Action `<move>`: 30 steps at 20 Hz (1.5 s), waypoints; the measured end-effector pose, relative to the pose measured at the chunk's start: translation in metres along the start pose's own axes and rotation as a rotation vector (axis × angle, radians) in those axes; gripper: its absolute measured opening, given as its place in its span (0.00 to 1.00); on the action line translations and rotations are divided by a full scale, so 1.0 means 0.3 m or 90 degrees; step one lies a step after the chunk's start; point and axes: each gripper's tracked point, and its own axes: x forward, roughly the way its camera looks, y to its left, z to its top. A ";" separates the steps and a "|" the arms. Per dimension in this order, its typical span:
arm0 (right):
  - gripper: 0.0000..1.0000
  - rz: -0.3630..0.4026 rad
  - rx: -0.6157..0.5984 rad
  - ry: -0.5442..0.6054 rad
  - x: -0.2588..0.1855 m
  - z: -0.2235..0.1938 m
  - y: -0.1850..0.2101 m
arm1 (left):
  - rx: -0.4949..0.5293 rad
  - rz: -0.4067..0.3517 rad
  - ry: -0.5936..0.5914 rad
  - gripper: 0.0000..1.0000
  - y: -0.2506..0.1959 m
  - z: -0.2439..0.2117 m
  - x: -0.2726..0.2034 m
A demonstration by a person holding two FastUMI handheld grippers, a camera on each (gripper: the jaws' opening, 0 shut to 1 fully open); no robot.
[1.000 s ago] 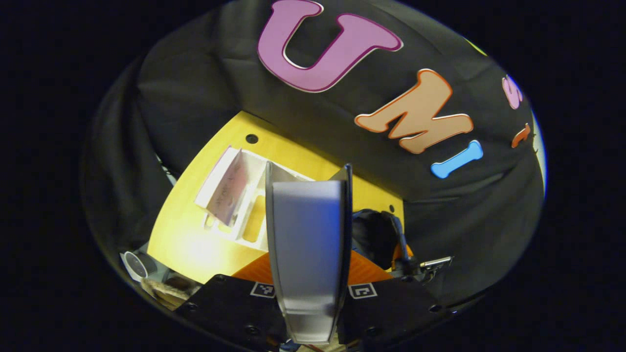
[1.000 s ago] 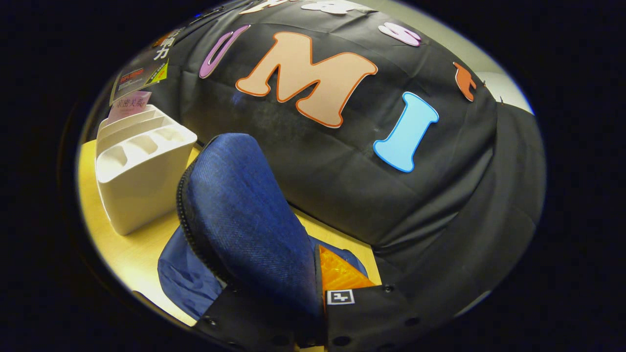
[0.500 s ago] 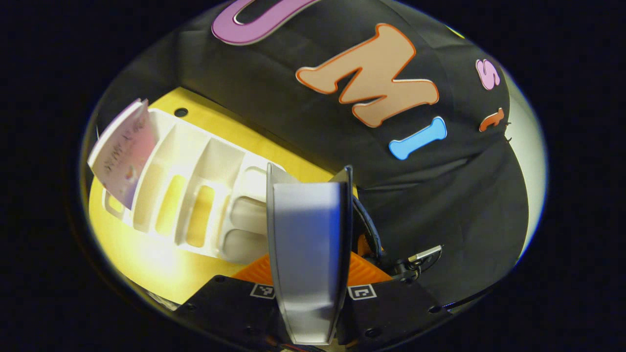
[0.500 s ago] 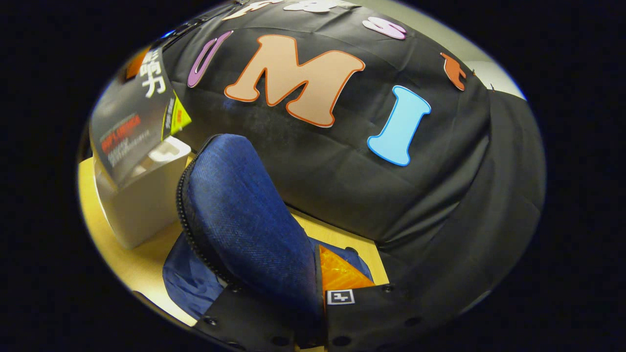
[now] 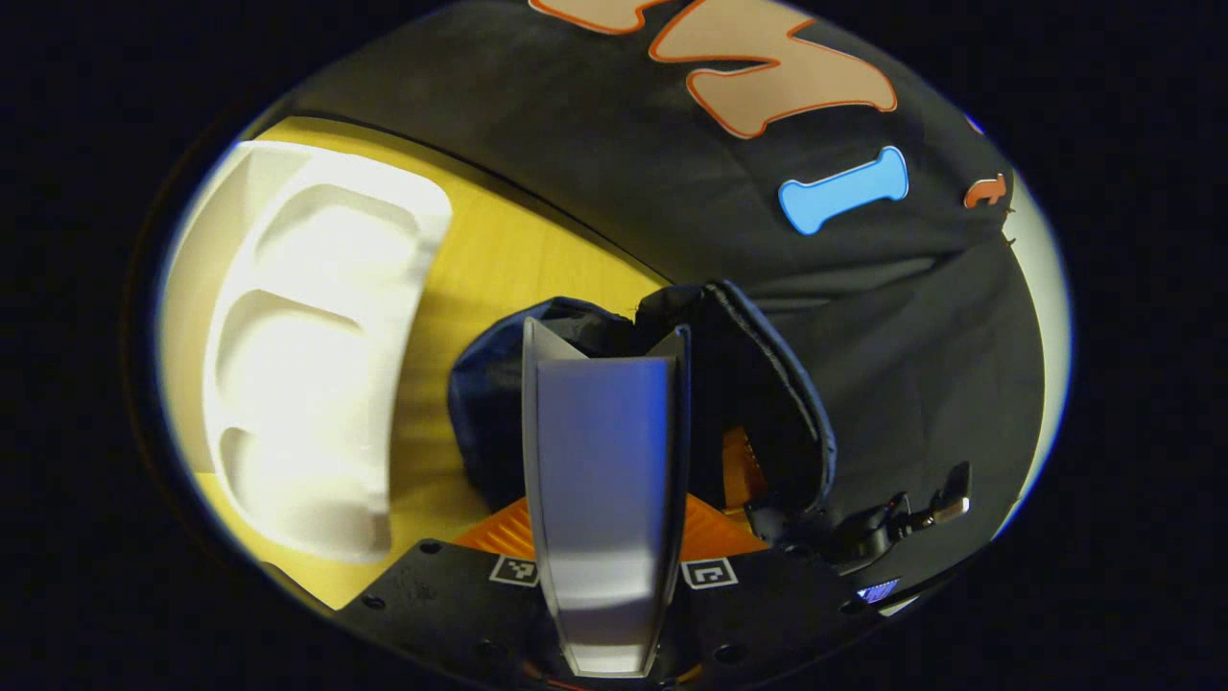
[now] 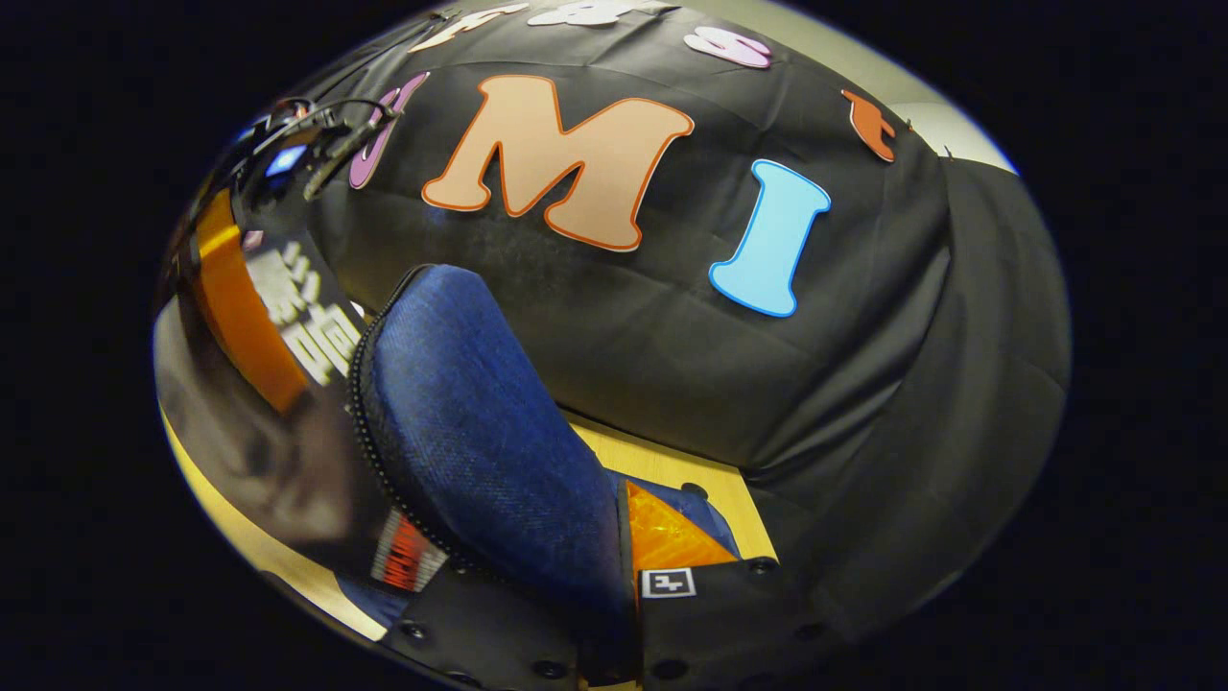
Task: Open the schoolbag, grab two books from the bookshelf and put them into the schoolbag.
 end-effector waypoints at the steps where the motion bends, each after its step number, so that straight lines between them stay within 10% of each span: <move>1: 0.07 0.000 0.002 0.000 -0.001 0.001 0.000 | 0.000 -0.016 0.001 0.36 -0.018 -0.003 0.054; 12: 0.07 0.001 0.032 -0.007 -0.010 0.013 0.008 | -0.032 -0.113 0.004 0.36 -0.063 -0.043 0.430; 18: 0.07 -0.013 0.065 0.002 -0.003 0.008 -0.017 | 0.002 -0.060 -0.046 0.35 -0.001 -0.003 0.444; 22: 0.07 -0.009 0.058 0.003 -0.003 0.000 -0.021 | 0.059 -0.018 -0.091 0.96 0.025 0.045 0.330; 30: 0.07 -0.010 0.073 0.011 0.003 -0.008 -0.032 | 0.087 -0.022 -0.164 0.96 -0.070 0.104 -0.011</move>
